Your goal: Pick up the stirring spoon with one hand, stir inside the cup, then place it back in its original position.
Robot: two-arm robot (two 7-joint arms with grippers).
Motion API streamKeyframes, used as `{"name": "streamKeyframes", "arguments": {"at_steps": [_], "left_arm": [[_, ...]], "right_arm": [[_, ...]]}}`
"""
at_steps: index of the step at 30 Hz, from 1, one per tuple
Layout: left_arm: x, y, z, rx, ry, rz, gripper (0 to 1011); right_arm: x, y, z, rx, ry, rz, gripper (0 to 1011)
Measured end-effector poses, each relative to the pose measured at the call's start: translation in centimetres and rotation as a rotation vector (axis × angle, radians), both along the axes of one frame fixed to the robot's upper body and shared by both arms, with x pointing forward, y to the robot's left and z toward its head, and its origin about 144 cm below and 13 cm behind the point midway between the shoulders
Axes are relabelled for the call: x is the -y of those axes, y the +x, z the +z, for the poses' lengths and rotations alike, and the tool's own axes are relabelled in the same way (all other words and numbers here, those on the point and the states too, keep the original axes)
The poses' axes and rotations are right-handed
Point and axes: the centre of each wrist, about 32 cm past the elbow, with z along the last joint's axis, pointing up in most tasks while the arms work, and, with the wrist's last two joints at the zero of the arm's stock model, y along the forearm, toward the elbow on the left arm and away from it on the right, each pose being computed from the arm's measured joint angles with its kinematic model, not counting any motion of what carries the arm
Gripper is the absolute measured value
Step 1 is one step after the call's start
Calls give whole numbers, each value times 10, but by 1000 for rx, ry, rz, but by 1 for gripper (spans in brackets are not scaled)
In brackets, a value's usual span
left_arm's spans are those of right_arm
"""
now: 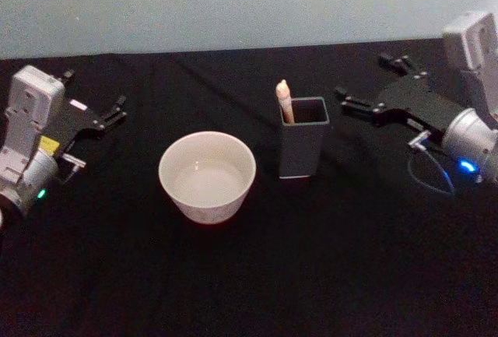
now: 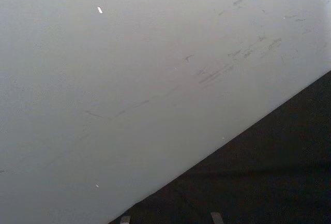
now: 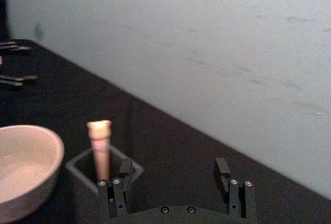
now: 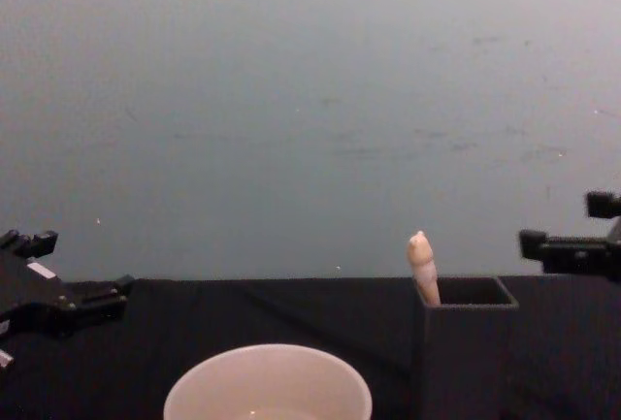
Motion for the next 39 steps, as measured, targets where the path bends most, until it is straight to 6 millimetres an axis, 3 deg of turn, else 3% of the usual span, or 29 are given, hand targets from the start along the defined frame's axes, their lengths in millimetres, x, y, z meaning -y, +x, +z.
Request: {"name": "streamKeyframes", "arguments": {"at_steps": [12, 26, 39], "left_arm": [[0, 0, 0, 0, 0, 0, 1001], [0, 0, 0, 0, 0, 0, 1001], [0, 0, 0, 0, 0, 0, 1001]], "right_arm": [[-29, 5, 21, -179, 13, 156, 1000], [-59, 26, 19, -247, 18, 161, 1000], [-69, 35, 14, -235, 9, 150, 1000]]}}
